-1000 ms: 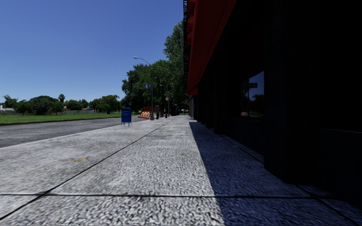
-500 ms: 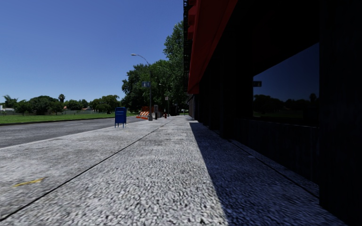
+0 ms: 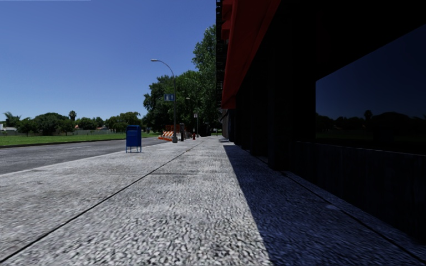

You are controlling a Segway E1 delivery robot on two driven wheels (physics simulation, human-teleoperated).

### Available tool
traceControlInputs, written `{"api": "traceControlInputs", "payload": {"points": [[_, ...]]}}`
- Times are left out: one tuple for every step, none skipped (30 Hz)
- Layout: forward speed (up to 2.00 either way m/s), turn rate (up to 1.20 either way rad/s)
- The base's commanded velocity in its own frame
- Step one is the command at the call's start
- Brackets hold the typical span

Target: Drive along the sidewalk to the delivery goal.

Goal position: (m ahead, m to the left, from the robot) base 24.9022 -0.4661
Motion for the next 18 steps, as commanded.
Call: {"api": "traceControlInputs", "payload": {"points": [[2.0,0.0],[2.0,0.0],[2.0,0.0],[2.0,0.0],[2.0,0.0],[2.0,0.0],[2.0,0.0],[2.0,0.0],[2.0,0.0],[2.0,0.0],[2.0,0.0],[2.0,0.0],[2.0,0.0],[2.0,0.0],[2.0,0.0],[2.0,0.0],[2.0,0.0],[2.0,0.0]]}}
